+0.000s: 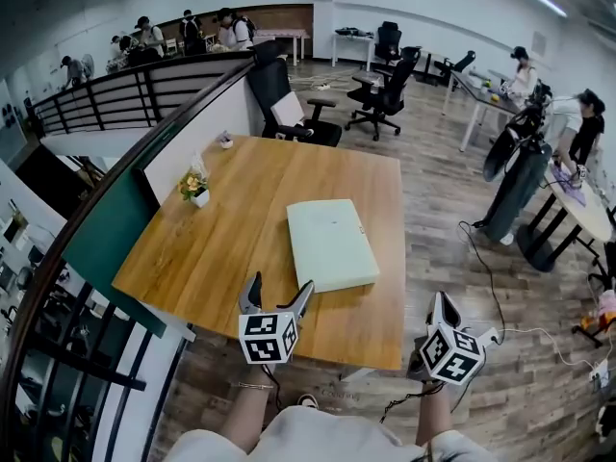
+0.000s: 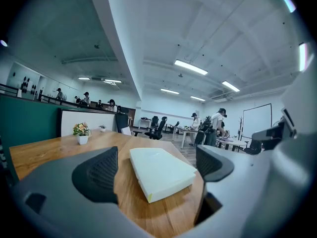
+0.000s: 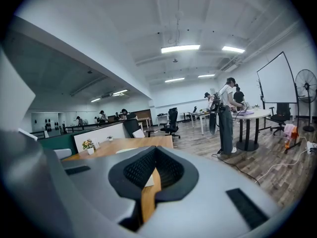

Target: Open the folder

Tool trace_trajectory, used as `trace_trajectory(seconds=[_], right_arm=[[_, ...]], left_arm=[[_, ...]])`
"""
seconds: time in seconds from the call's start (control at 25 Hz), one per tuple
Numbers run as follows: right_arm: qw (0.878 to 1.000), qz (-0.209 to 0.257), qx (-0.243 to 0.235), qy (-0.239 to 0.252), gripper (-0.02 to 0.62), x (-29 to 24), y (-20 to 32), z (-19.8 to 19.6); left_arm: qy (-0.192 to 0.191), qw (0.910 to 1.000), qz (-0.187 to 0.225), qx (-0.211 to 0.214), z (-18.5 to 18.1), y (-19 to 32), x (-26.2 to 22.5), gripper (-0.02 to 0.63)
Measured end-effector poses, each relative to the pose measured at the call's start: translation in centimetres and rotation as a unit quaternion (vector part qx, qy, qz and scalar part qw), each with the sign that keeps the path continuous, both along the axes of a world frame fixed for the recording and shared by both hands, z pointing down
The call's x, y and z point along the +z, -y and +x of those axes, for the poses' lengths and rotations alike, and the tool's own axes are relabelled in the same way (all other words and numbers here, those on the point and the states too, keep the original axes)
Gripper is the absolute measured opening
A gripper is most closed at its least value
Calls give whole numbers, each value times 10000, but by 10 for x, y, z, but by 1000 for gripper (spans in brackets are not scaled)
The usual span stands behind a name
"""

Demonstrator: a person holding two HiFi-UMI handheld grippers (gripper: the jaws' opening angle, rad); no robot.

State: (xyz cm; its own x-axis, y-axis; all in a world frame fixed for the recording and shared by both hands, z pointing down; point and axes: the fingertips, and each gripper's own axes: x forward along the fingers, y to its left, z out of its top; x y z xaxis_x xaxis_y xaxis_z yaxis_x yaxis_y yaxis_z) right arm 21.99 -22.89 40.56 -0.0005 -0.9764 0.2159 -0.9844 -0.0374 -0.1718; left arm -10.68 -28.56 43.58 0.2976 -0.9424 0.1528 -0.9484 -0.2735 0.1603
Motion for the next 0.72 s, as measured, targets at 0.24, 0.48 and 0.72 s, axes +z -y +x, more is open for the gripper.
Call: trace_trajectory(seconds=[0.24,0.48,0.72], right_arm=[[9999,-44,-56,-103,2,0,49,-13],[9994,-312,-20,-112,2,17,68,-13],[9987,-478,-129,-103,2,29,87,-4]], left_arm=[[-80,9999,-104,30,-7,48,10,497],[-57,9994,-290,168,1,71,24,497],[18,9985,-500,210,16,82,39,497]])
